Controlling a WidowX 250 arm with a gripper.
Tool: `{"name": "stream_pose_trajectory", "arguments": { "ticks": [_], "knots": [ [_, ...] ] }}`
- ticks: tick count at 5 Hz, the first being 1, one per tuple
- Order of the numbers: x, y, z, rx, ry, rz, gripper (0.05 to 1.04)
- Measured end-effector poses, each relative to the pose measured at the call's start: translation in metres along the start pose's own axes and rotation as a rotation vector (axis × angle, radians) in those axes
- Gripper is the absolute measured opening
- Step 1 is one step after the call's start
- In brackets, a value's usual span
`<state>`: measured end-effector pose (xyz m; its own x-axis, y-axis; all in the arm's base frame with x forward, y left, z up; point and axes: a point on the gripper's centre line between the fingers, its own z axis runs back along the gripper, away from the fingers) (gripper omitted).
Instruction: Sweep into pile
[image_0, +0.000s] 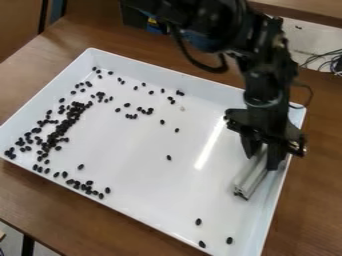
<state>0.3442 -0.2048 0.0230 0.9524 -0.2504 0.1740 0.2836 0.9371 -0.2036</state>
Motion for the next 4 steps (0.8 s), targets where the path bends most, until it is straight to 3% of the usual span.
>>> {"name": "stream_pose_trajectory", "arguments": {
  "ticks": [1,3,4],
  "knots": [
    [0.024,-0.007,-0.007,-0.005,0.003,0.041,0.351],
    [0.029,0.001,-0.015,-0.005,0.052,0.076,0.351],
    [0.017,0.029,-0.014,0.037,0.066,0.18,0.35]
  ]
}}
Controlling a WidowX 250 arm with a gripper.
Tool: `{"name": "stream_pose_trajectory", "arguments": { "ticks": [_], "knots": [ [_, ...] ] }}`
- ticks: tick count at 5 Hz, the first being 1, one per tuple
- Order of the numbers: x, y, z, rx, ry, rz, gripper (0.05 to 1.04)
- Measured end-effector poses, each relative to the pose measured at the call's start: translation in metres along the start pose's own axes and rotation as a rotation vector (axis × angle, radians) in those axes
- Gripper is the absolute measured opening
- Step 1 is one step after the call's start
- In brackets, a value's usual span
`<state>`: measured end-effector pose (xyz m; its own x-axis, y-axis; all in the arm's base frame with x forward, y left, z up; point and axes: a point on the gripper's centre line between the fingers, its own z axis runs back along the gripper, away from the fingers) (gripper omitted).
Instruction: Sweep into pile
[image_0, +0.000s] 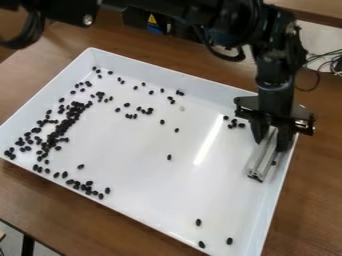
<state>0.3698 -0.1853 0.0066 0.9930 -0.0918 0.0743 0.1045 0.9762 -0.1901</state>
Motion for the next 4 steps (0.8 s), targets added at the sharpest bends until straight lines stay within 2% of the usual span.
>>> {"name": "stream_pose_trajectory", "arguments": {
  "ticks": [2,3,4],
  "knots": [
    [-0.045,0.079,0.012,-0.017,0.09,0.078,0.35],
    [-0.048,0.109,0.016,-0.027,0.091,0.117,0.35],
    [-0.052,0.154,0.025,-0.026,0.08,0.201,0.35]
  ]
}}
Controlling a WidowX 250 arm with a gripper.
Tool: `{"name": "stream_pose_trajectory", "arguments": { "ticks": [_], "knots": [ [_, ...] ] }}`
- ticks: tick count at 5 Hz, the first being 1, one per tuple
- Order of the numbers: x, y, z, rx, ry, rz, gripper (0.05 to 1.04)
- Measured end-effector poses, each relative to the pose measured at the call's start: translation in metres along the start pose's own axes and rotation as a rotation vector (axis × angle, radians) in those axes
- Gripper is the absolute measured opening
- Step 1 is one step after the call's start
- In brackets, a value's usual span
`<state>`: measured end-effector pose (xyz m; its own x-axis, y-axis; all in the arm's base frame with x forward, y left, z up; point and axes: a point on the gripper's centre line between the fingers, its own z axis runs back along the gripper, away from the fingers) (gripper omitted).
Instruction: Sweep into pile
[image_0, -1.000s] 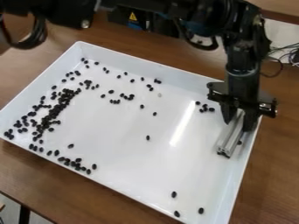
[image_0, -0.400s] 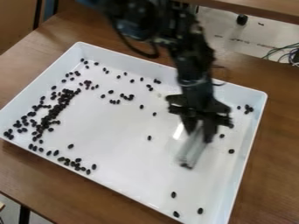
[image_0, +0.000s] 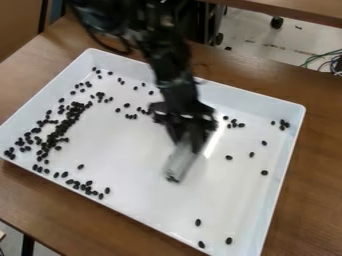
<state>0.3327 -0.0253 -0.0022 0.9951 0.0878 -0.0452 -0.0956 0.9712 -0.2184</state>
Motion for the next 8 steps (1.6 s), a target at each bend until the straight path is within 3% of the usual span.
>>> {"name": "stream_pose_trajectory", "arguments": {
  "ticks": [1,3,4,5,6,7,8],
  "knots": [
    [-0.005,0.056,0.013,0.006,-0.028,0.115,0.35],
    [-0.007,0.146,0.04,0.063,-0.041,0.225,0.35],
    [-0.012,0.159,0.044,0.092,-0.027,0.239,0.35],
    [-0.009,0.148,0.063,0.099,-0.07,0.221,0.35],
    [-0.004,0.115,0.073,0.06,-0.113,0.153,0.35],
    [-0.003,0.061,0.074,0.051,-0.14,0.023,0.35],
    [-0.007,0.013,0.062,0.054,-0.131,-0.067,0.35]
  ]
}}
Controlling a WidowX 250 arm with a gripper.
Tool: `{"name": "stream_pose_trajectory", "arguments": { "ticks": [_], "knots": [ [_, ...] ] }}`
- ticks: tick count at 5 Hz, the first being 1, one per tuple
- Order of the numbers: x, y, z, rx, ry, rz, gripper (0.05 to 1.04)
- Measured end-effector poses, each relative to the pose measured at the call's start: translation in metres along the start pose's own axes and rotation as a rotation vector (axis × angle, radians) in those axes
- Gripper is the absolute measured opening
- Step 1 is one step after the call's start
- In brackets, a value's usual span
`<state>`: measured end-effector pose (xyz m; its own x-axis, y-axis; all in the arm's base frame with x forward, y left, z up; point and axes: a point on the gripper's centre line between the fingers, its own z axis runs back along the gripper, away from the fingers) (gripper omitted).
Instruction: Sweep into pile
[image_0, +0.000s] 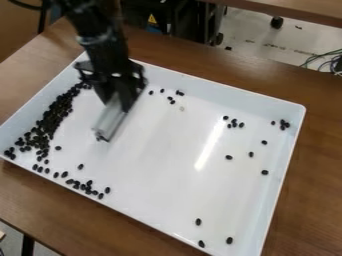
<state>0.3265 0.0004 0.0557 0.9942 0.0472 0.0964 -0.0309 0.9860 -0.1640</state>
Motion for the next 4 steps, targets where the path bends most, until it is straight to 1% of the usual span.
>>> {"name": "stream_pose_trajectory", "arguments": {
  "ticks": [1,2,3,4],
  "knots": [
    [-0.001,-0.048,-0.013,-0.035,0.002,-0.105,0.35],
    [0.0,-0.093,-0.034,-0.065,0.069,-0.231,0.35],
    [-0.008,-0.139,-0.048,-0.081,0.106,-0.265,0.35],
    [-0.008,-0.185,-0.058,-0.131,0.137,-0.229,0.35]
  ]
}}
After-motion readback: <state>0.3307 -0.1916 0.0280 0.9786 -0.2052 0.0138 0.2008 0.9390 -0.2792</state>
